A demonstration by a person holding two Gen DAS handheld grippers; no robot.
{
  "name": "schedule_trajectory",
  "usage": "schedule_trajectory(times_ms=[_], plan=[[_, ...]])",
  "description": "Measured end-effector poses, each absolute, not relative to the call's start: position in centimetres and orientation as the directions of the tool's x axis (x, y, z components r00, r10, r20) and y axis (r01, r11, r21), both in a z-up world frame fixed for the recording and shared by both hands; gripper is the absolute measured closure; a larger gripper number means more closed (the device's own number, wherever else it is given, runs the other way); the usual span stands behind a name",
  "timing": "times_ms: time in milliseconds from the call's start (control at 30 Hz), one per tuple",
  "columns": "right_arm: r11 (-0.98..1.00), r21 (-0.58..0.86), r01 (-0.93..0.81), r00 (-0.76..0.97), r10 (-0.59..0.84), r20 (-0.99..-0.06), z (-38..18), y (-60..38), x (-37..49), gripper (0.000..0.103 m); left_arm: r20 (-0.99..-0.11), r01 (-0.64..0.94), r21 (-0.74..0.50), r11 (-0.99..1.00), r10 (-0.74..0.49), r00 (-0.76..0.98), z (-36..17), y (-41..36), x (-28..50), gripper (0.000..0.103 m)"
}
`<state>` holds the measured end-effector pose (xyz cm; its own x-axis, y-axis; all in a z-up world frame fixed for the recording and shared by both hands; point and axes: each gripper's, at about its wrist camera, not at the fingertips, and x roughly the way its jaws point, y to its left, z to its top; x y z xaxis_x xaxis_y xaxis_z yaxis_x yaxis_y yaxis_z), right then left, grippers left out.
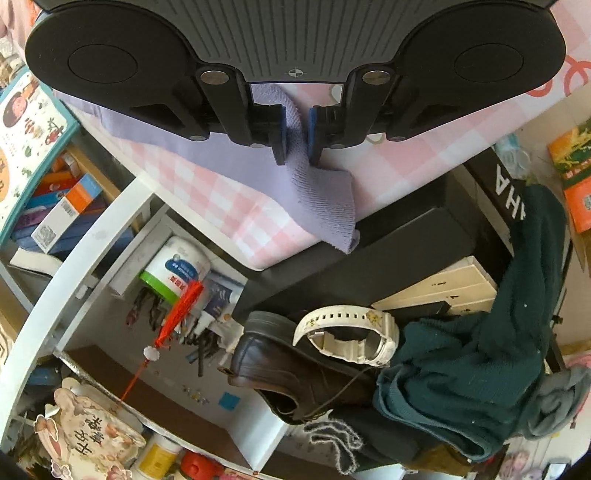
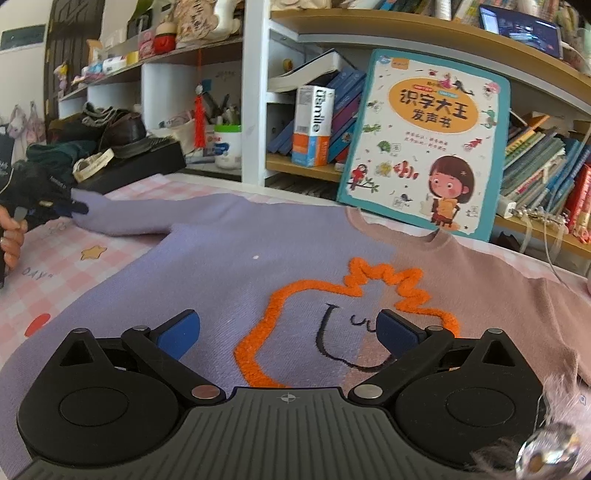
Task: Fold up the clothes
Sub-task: 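Grasp the lavender sleeve cuff with the left tool and lift it, then carry the lavender sleeve across the sweatshirt body with the left tool and release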
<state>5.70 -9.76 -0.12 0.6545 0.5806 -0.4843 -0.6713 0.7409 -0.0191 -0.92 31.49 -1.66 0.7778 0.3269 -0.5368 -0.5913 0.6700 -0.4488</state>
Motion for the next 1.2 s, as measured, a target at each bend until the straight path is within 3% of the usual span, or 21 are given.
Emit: schedule_trajectory(times_ms=[233,500,833,1200], plan=[[0.836,0.041,-0.546,0.724,0.496,-0.479,0.3,-14.0,6.1,0.001,-0.494,-0.560,-0.450,0.695,0.329,0.805,0.1,30.6,-1.4,0.095],[0.926,-0.031,-0.375,0.801,0.307,-0.513,-0.6,-21.3,5.0,0.001,-0.377,-0.420,-0.407,0.811,0.269,0.886,5.4,26.2,-0.2,0.095],[0.948,0.041,-0.315,0.785,0.285,-0.549,-1.0,-25.0,4.1,0.001,-0.304,-0.156,-0.350,0.924,0.046,0.952,9.8,18.3,5.3,0.096],[0.934,-0.014,-0.358,0.774,0.288,-0.564,-1.2,-23.6,3.9,0.001,-0.273,0.075,-0.360,0.930,-0.182,0.945,11.4,8.0,12.3,0.096]])
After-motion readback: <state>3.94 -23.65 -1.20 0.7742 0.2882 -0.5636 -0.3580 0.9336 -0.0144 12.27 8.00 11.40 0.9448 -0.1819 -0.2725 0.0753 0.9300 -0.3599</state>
